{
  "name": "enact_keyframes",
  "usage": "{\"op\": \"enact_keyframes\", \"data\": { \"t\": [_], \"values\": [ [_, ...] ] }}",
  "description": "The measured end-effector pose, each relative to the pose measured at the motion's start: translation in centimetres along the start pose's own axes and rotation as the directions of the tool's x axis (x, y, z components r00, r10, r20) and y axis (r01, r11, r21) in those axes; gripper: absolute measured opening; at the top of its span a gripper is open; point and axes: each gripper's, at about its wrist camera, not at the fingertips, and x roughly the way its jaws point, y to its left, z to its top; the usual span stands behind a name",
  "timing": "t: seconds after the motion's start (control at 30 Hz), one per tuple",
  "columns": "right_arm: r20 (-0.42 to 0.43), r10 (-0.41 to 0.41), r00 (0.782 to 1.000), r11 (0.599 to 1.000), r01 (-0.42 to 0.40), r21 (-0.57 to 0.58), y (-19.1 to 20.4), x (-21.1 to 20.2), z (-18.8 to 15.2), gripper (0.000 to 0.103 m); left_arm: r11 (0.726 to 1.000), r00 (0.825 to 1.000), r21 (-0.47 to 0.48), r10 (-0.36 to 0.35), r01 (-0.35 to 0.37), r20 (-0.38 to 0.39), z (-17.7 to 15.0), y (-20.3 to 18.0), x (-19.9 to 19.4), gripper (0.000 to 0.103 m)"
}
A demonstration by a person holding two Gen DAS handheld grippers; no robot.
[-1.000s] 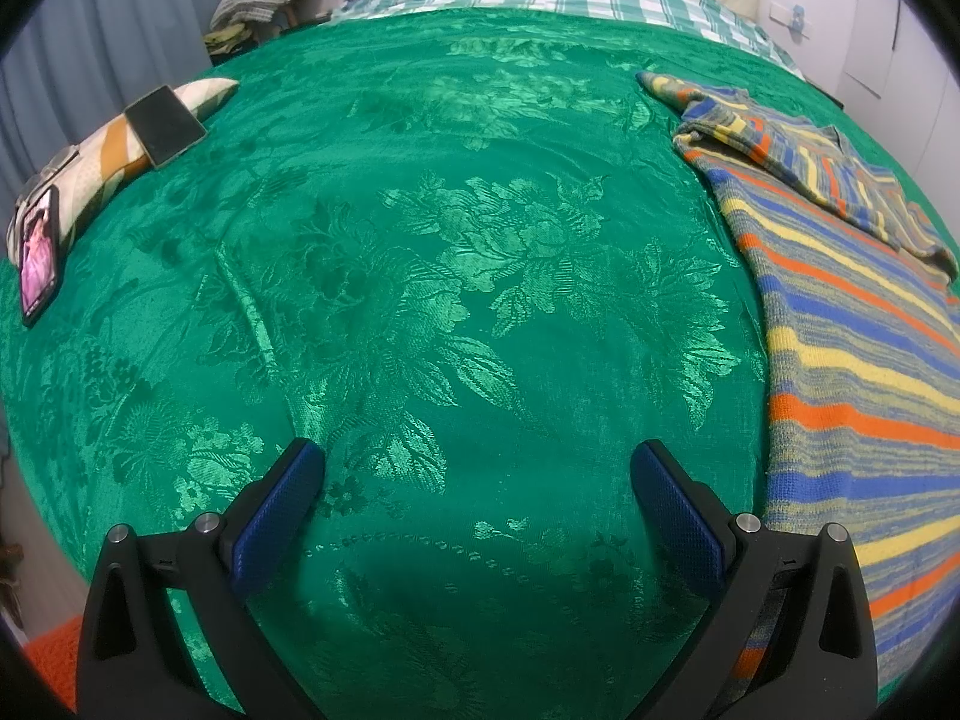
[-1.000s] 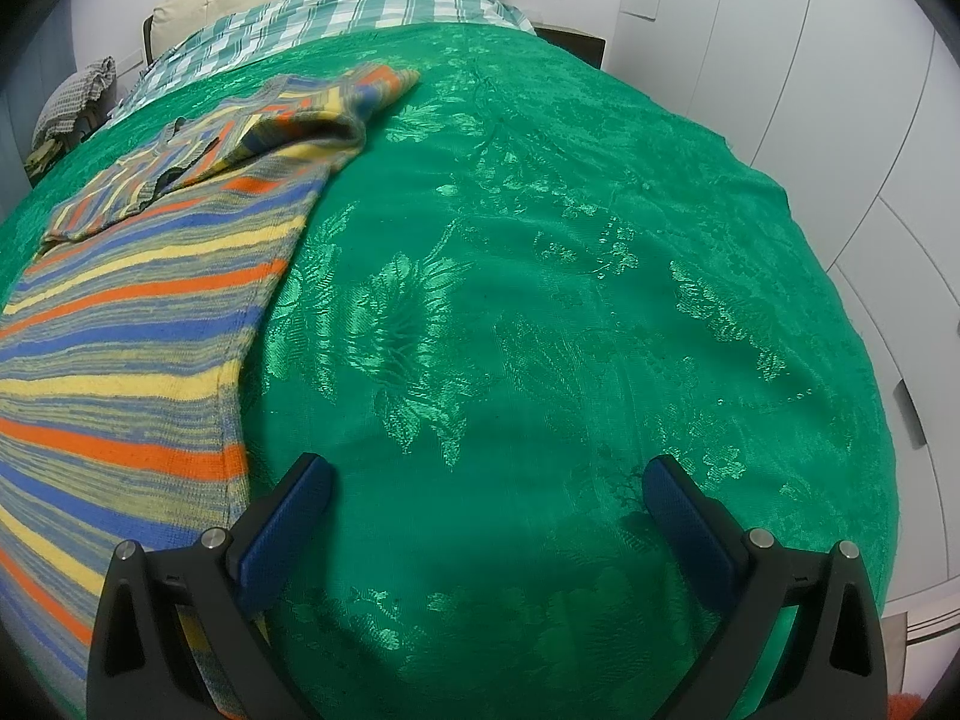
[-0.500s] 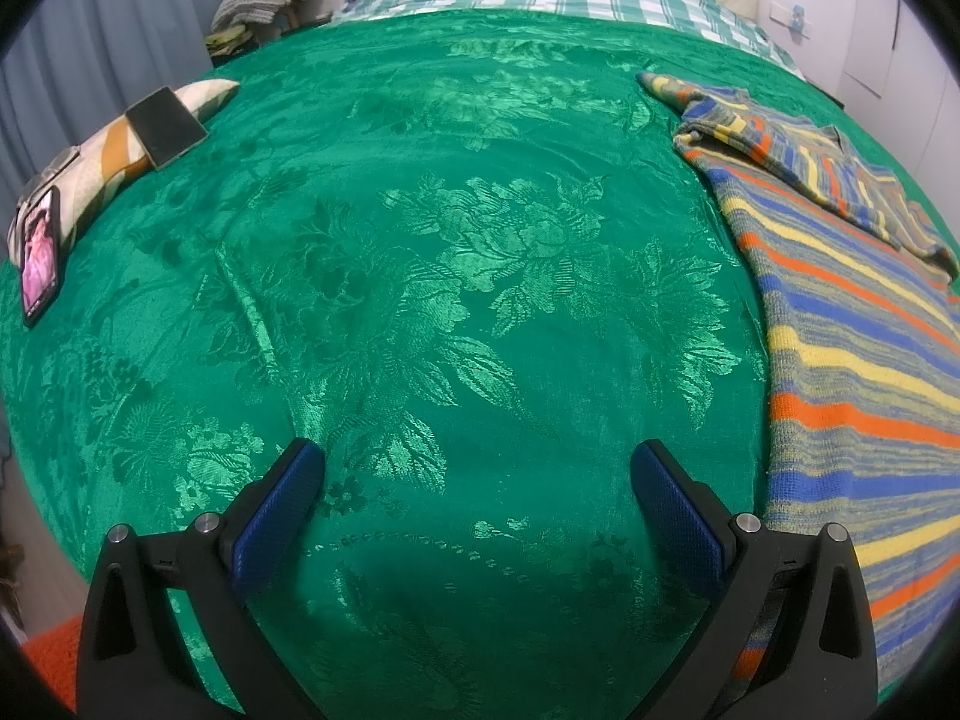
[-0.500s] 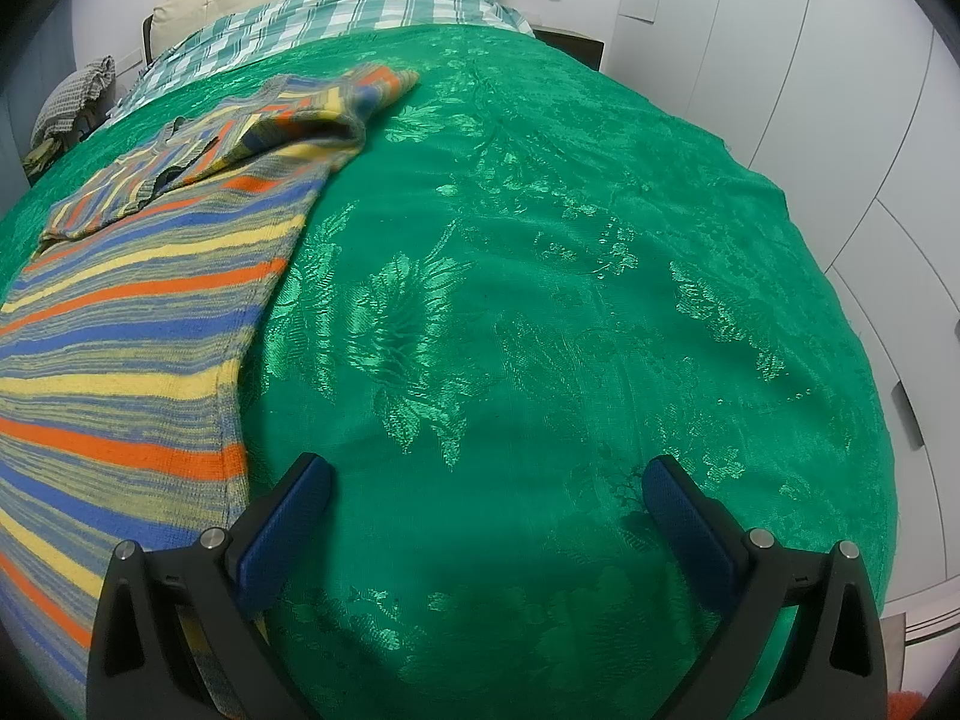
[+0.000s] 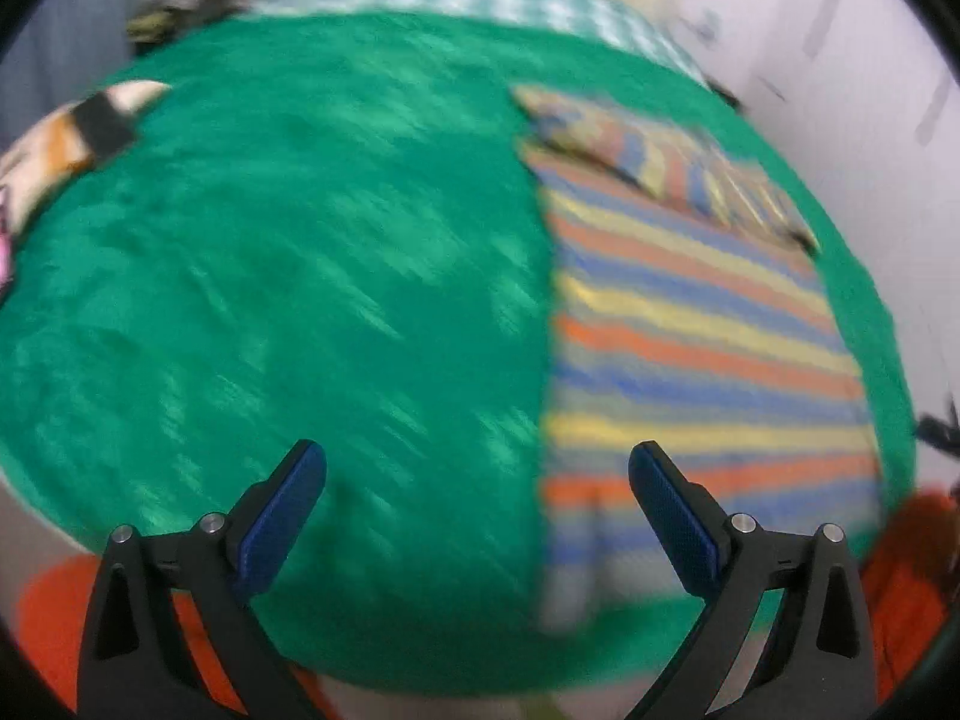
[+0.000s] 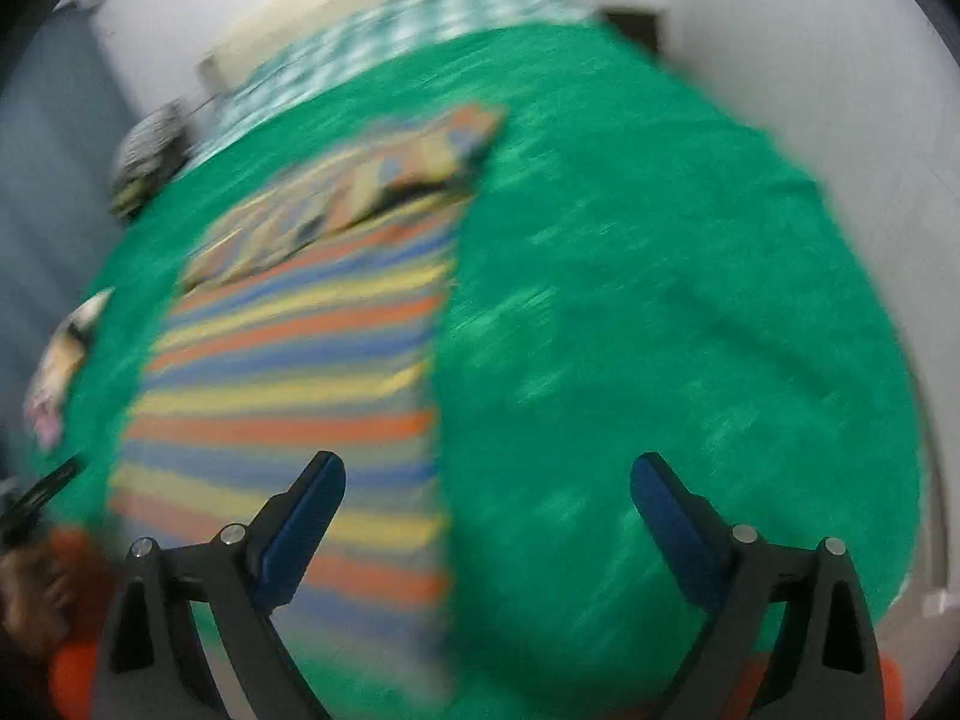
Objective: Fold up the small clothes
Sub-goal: 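Grasp the hem with both tools, fold it up toward the collar, release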
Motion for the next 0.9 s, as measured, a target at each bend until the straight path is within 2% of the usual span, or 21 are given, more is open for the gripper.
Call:
{"op": "enact_keyframes", "data": {
  "t": [0.03,0.1,0.17,0.2,0.23,0.3,0.33,0.37,0.43,0.5,0.57,0.63,0.77,0.9],
  "values": [
    [-0.050,0.018,0.999,1.000,-0.019,-0.014,0.5,0.4,-0.5,0.090,1.000,0.999,0.027,-0.012,0.013,-0.043,-0.5,-0.8,0.7,0.100],
    [-0.157,-0.060,0.986,0.997,0.050,-0.062,1.1,1.5,-1.7,0.087,0.998,0.996,0.057,-0.003,0.008,-0.092,-1.3,-1.6,1.7,0.094],
    [-0.200,-0.112,0.973,0.992,0.099,-0.074,1.0,2.1,-2.4,0.087,0.998,0.991,0.066,-0.001,0.010,-0.133,-1.8,-1.9,2.3,0.078],
    [-0.231,-0.088,0.969,0.996,0.078,-0.051,0.5,2.5,-2.8,0.085,0.998,0.988,0.060,-0.012,0.021,-0.152,-1.9,-2.0,2.5,0.075],
    [-0.248,-0.055,0.967,0.998,0.049,-0.031,0.3,2.8,-2.9,0.080,0.998,0.985,0.055,-0.023,0.033,-0.171,-2.1,-2.2,2.7,0.069],
    [-0.282,0.004,0.960,1.000,-0.004,0.000,-0.1,3.6,-3.0,0.064,0.995,0.976,0.084,-0.040,0.059,-0.215,-2.4,-2.9,3.0,0.040],
    [-0.300,0.023,0.954,1.000,-0.023,0.004,-0.2,4.2,-3.1,0.042,0.993,0.972,0.098,-0.046,0.070,-0.229,-2.9,-3.6,2.9,0.005],
    [-0.305,0.038,0.952,0.999,-0.035,0.015,-0.3,4.4,-3.2,0.007,0.991,0.969,0.100,-0.059,0.085,-0.238,-2.9,-3.7,2.8,0.005],
    [-0.286,0.061,0.956,0.997,-0.048,0.053,-0.8,4.0,-3.0,0.006,0.990,0.966,0.046,-0.118,0.132,-0.228,-2.4,-3.1,1.8,0.004],
    [-0.215,0.090,0.972,0.995,-0.078,0.064,-0.8,2.2,-1.9,0.006,0.980,0.962,-0.035,-0.199,0.195,-0.187,-0.9,-1.8,0.3,0.004],
    [-0.158,0.138,0.978,0.988,-0.125,0.090,-1.2,0.8,-0.1,0.006,0.964,0.959,-0.092,-0.258,0.248,-0.121,1.8,-0.7,-1.0,0.004],
    [-0.076,0.167,0.983,0.983,-0.160,0.091,-1.3,-0.6,3.0,0.006,0.948,0.951,-0.109,-0.305,0.298,-0.051,5.8,-0.2,-1.6,0.004],
    [0.071,0.149,0.986,0.987,-0.153,0.051,-0.9,-0.6,11.0,0.006,0.952,0.955,-0.077,-0.292,0.296,0.056,14.1,-0.7,-0.2,0.004],
    [0.163,0.128,0.978,0.990,-0.136,0.037,-0.3,1.1,18.5,0.006,0.958,0.961,-0.092,-0.266,0.273,0.077,22.4,-1.3,4.7,0.004]
  ]
}}
